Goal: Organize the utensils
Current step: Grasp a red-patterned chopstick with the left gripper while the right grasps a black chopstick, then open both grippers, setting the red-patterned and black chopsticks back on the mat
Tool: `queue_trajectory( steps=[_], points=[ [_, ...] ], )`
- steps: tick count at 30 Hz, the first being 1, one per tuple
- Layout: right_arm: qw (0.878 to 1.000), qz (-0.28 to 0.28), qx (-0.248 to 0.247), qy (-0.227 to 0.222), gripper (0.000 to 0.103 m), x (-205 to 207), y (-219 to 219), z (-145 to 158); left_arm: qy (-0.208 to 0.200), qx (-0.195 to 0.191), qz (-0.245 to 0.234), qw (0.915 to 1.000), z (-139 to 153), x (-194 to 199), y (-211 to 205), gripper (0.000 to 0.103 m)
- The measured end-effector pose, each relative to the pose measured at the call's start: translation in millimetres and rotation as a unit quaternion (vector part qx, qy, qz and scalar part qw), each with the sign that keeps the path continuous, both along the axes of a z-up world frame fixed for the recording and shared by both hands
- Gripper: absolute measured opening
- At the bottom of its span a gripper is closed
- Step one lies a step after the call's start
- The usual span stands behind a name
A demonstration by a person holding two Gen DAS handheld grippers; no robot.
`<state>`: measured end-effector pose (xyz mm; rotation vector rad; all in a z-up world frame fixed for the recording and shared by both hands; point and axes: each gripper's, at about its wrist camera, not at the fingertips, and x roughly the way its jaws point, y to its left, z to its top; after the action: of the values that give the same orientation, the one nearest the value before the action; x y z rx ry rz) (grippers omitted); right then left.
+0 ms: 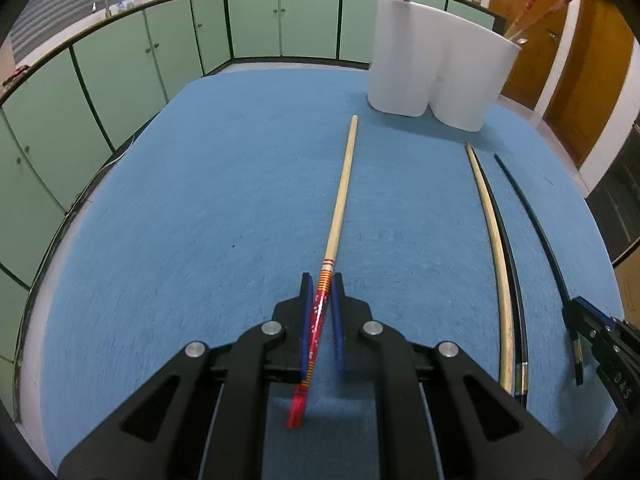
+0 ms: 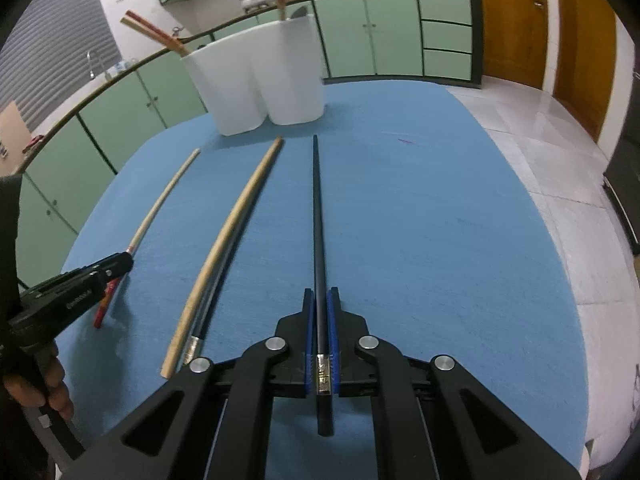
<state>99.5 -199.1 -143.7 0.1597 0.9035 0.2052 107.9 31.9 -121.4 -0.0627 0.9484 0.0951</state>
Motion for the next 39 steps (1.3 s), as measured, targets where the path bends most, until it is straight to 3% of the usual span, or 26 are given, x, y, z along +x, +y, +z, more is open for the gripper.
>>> queue_trajectory(
  steps=[14, 15, 16, 17, 18, 19, 22, 28, 39],
  points=[
    [0.999, -0.034, 0.02, -0.004, 0.007, 34.5, -5.7, -3.1, -0.003, -0.001, -0.002, 1.0, -1.8, 28.9, 1.1, 0.009],
    [0.999, -0.031, 0.023, -0.005, 0.008, 34.3, -6.6, -3.1, -0.004, -0.004, -0.007, 1.0, -1.2, 28.4, 2.0, 0.011],
    [0.999, -0.03, 0.032, -0.01, 0.011, 30.8, -10.9, -2.1, -0.006, -0.009, -0.01, 0.9999, -0.8, 27.5, 3.0, 0.02],
    [0.999, -0.031, 0.04, -0.014, 0.02, 27.0, -14.7, -0.8, -0.008, -0.014, -0.012, 0.9998, -0.2, 26.2, 4.3, 0.029],
    [0.998, -0.03, 0.05, -0.019, 0.024, 22.5, -18.1, 0.8, -0.015, -0.024, -0.016, 0.9995, 1.3, 21.1, 6.7, 0.046],
    [0.998, -0.03, 0.057, -0.028, 0.024, 16.3, -21.8, 3.2, -0.022, -0.025, -0.018, 0.9993, 2.7, 16.1, 8.3, 0.048],
    [0.998, -0.023, 0.044, -0.048, 0.024, -2.9, -29.5, 7.3, -0.033, -0.022, -0.035, 0.9986, 5.0, -2.0, 13.0, 0.048],
    [0.998, -0.001, 0.047, -0.045, 0.024, -29.7, -37.0, 1.1, -0.033, -0.017, -0.039, 0.9986, -1.2, -33.1, 23.3, 0.051],
    [0.998, 0.043, 0.018, -0.042, 0.023, -31.3, -9.5, 1.4, -0.033, -0.013, -0.051, 0.9981, -3.4, -43.1, 19.4, 0.05]
  ],
)
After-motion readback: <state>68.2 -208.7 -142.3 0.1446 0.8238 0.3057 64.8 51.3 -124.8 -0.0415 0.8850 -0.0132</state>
